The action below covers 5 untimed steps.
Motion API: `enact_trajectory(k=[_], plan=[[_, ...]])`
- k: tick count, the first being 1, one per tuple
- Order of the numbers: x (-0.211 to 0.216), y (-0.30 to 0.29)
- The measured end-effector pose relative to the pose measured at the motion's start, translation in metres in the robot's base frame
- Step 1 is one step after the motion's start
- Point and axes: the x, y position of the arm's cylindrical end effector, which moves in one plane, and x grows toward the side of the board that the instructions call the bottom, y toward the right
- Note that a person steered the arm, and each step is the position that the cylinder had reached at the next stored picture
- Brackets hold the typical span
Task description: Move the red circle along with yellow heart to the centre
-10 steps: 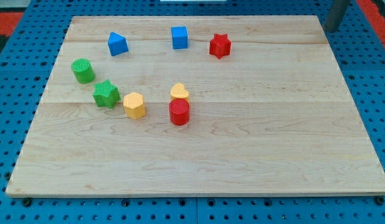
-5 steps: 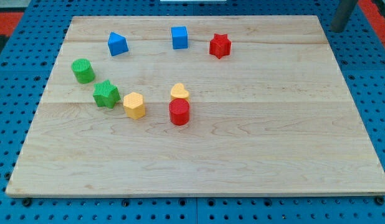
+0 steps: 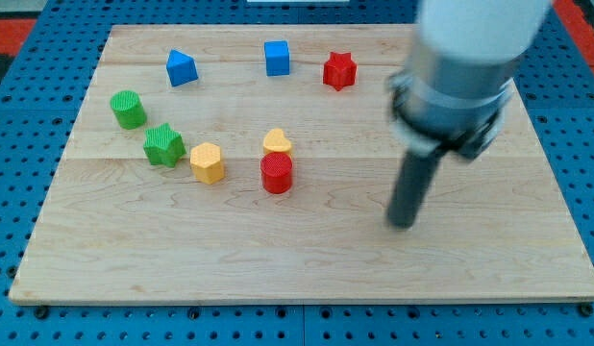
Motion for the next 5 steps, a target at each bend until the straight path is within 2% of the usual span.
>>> enact_trajectory(k=[1, 2, 5], plan=[[0.007, -0.075], [-0.012, -0.098], [-0.083, -0.098]])
